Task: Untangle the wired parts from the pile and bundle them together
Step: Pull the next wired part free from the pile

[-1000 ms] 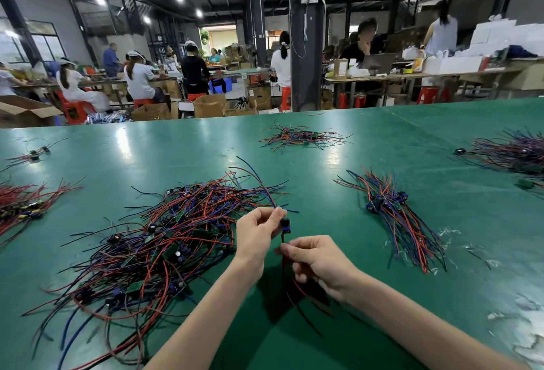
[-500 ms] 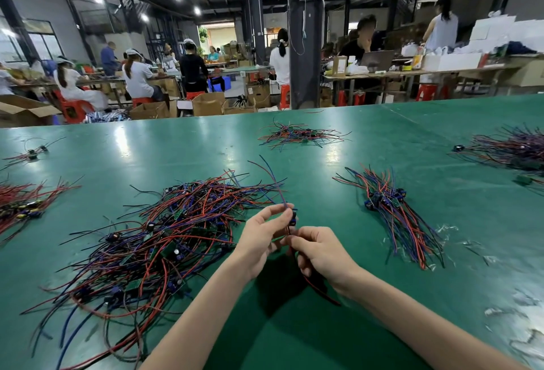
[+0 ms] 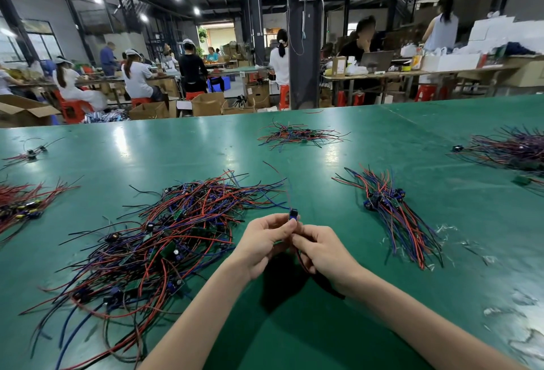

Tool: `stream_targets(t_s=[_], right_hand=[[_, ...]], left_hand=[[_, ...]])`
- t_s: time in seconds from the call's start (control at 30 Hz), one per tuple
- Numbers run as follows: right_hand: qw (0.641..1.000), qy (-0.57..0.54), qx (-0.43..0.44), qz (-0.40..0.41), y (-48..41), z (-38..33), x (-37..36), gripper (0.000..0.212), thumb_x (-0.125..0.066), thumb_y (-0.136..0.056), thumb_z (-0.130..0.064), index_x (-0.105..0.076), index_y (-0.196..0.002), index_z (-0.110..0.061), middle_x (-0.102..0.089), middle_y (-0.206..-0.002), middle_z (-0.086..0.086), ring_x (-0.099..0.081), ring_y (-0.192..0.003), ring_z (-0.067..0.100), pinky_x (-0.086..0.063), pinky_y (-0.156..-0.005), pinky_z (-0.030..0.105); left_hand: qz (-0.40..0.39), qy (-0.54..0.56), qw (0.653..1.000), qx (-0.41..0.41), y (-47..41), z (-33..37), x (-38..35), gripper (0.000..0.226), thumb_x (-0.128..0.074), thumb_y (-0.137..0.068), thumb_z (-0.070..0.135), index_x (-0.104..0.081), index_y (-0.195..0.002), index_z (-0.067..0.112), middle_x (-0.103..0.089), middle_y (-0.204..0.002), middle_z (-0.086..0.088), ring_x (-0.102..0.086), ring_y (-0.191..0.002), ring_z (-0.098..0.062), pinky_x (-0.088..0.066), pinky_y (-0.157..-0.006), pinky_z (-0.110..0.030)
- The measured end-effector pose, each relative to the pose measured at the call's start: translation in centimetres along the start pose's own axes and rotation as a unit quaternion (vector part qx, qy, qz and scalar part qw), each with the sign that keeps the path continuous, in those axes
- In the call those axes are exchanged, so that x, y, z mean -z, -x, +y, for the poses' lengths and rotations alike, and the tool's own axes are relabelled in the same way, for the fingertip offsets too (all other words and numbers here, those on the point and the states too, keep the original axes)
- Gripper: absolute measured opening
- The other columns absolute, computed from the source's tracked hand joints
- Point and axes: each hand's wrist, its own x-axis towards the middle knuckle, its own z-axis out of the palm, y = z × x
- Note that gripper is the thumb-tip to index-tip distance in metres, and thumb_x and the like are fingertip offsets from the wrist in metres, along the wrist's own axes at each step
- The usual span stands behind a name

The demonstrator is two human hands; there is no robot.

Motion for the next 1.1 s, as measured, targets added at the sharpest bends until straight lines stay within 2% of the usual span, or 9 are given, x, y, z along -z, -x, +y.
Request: stream_targets(t_s=[0.2, 0.3, 0.4, 0.53, 0.67, 0.77, 0.93, 1.1], right_hand=[[0.999, -0.048, -0.011, 0.004, 0.0, -0.1, 0.0, 0.023, -0.045, -0.098, -0.002, -0.060, -0.081, -0.009, -0.037, -0.039, -0.002, -0.028, -0.029, 0.005, -0.022, -0.032, 0.017], [0.998, -0.054, -0.007, 0.003, -0.1, 0.0, 0.0, 0.022, -0.043, -0.097, 0.001, -0.059, -0.083, -0.007, -0.036, -0.040, -0.002, -0.028, -0.028, 0.003, -0.021, -0.031, 0.016], [0.999, -0.030, 0.013, 0.006, -0.3, 0.4, 0.0, 0.022, -0.044, -0.096, 0.002, -0.061, -0.086, -0.008, -0.041, -0.040, -0.010, -0.030, -0.030, 0.001, -0.023, -0.033, 0.013], [0.998, 0.036, 0.041, 0.018, -0.5, 0.4, 0.2, 0.031, -0.047, -0.095, 0.002, -0.060, -0.078, -0.021, -0.050, -0.040, -0.017, -0.044, -0.036, -0.003, -0.034, -0.039, 0.011], [0.998, 0.032, 0.042, 0.015, -0.3, 0.2, 0.1, 0.030, -0.047, -0.095, 0.000, -0.061, -0.079, -0.021, -0.049, -0.039, -0.016, -0.041, -0.034, -0.002, -0.031, -0.038, 0.011], [1.000, -0.027, 0.011, 0.012, -0.2, 0.1, 0.0, 0.022, -0.047, -0.097, -0.004, -0.063, -0.083, -0.009, -0.040, -0.039, -0.007, -0.030, -0.031, 0.003, -0.022, -0.033, 0.016], [0.998, -0.038, -0.047, -0.005, -0.2, -0.9, 0.3, 0.034, -0.047, -0.097, -0.005, -0.056, -0.064, -0.006, -0.043, -0.038, 0.001, -0.034, -0.027, 0.010, -0.024, -0.033, 0.017], [0.987, -0.108, -0.116, -0.041, 0.0, -1.2, 0.4, 0.026, -0.049, -0.094, 0.000, -0.058, -0.070, 0.005, -0.052, -0.043, 0.005, -0.035, -0.028, 0.009, -0.031, -0.033, 0.017]], left_hand=[[-0.020, 0.039, 0.999, 0.007, -0.1, 0.0, -0.1, 0.017, -0.058, -0.085, -0.004, -0.065, -0.098, 0.004, -0.073, -0.084, -0.005, -0.067, -0.071, -0.014, -0.055, -0.066, -0.025], [-0.019, 0.062, 0.998, 0.012, -0.1, 0.1, -0.1, 0.021, -0.056, -0.085, -0.008, -0.061, -0.097, 0.008, -0.073, -0.083, -0.006, -0.068, -0.069, -0.013, -0.055, -0.061, -0.023], [-0.011, 0.083, 0.996, 0.025, -0.1, 0.1, -0.1, 0.020, -0.055, -0.085, -0.009, -0.058, -0.094, 0.009, -0.073, -0.079, -0.007, -0.068, -0.064, -0.013, -0.055, -0.055, -0.022], [-0.025, 0.068, 0.996, 0.052, -0.1, 0.1, -0.1, 0.010, -0.055, -0.089, -0.003, -0.063, -0.091, 0.003, -0.071, -0.074, -0.005, -0.067, -0.064, -0.010, -0.055, -0.058, -0.020], [-0.024, 0.049, 0.997, 0.050, -0.1, 0.1, -0.1, 0.012, -0.057, -0.088, 0.001, -0.068, -0.088, 0.002, -0.072, -0.075, -0.005, -0.066, -0.063, -0.008, -0.054, -0.060, -0.018], [-0.011, 0.048, 0.998, 0.034, -0.1, 0.1, -0.2, 0.011, -0.057, -0.089, 0.004, -0.069, -0.087, 0.001, -0.072, -0.075, -0.005, -0.066, -0.063, -0.008, -0.054, -0.058, -0.020], [0.024, 0.014, 1.000, -0.012, 0.1, -0.3, -0.7, 0.012, -0.060, -0.087, 0.003, -0.067, -0.079, -0.002, -0.070, -0.066, -0.007, -0.061, -0.049, -0.012, -0.051, -0.047, -0.019], [0.089, -0.033, 0.993, -0.069, -0.3, -0.5, -0.4, 0.014, -0.063, -0.084, 0.006, -0.069, -0.072, 0.003, -0.071, -0.067, -0.002, -0.062, -0.059, -0.013, -0.055, -0.058, -0.024]])
